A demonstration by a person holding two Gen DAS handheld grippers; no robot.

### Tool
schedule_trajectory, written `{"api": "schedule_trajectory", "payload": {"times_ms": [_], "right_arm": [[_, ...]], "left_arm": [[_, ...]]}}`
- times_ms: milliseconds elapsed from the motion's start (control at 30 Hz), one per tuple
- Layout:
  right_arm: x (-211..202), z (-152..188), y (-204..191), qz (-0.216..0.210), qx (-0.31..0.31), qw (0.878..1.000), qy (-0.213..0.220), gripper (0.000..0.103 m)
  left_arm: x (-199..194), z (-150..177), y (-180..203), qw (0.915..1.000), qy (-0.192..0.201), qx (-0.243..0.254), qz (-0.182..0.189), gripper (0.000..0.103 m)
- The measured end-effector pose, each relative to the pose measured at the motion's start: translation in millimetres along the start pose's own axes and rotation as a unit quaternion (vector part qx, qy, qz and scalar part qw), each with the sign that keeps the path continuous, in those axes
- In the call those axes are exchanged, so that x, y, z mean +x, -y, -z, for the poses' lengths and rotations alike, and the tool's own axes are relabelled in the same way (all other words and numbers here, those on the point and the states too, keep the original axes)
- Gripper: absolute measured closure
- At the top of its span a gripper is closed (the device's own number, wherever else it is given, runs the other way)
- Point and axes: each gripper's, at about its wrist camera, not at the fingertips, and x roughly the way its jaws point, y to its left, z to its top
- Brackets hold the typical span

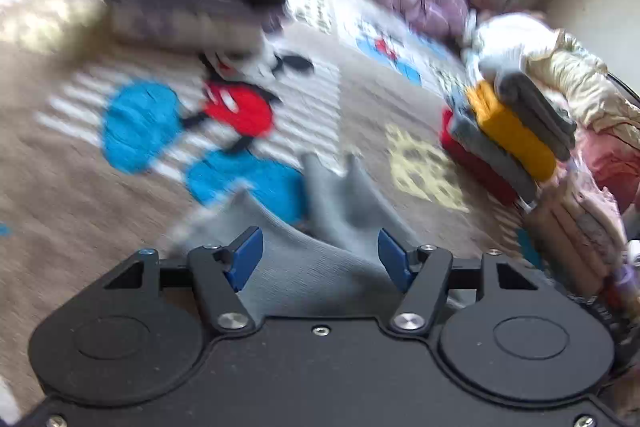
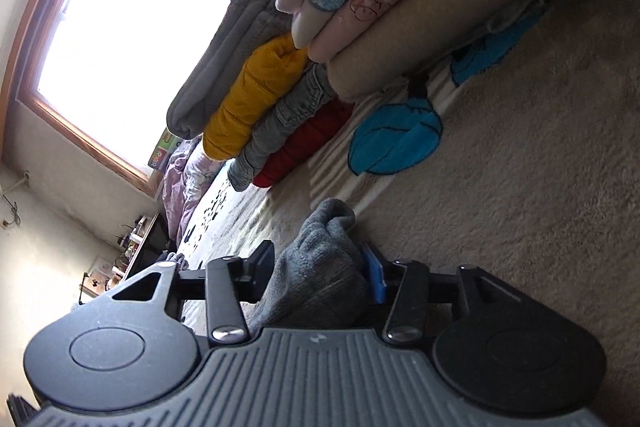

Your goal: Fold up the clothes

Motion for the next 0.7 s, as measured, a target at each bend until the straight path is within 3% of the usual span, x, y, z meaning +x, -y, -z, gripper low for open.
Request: {"api": "schedule_trajectory", "payload": {"times_ms": [67, 200, 367, 500, 533, 600, 700], "right_arm": [[0.6, -0.7, 1.3, -0.002, 0.002, 1.0, -0.005, 0.05], [2.9, -2.2, 2.5, -0.009, 0.005, 1.0, -0.009, 0.05], [6.9, -4.2, 4.0, -0.015, 0.006, 1.0, -0.015, 0.049], [8.0, -6.7, 7.0, -0.023, 0.012, 0.999, -0.019, 0.05], [8.5, -7.2, 7.4, -0.024, 0.012, 0.999, -0.02, 0.05], [10.1, -7.9, 7.7, -0.026, 0.011, 0.999, -0.022, 0.049], [11.6, -9.1, 8.1, -0.028, 0.011, 0.999, -0.024, 0.05]], "left_arm": [[8.5, -5.3, 12.1, 0.9996, -0.027, -0.006, -0.002, 0.039], [32.3, -12.2, 17.1, 0.9966, -0.058, -0.04, -0.041, 0.036], [54.7, -19.0, 22.8, 0.9941, -0.066, -0.074, -0.043, 0.036], [72.0, -24.4, 27.7, 0.9916, -0.071, -0.1, -0.041, 0.027], [76.3, -25.1, 32.0, 0.9917, -0.075, -0.094, -0.045, 0.027], [84.6, -26.1, 43.7, 0.9924, -0.083, -0.069, -0.059, 0.016], [91.4, -27.1, 58.8, 0.9932, -0.088, -0.043, -0.063, 0.015]]}}
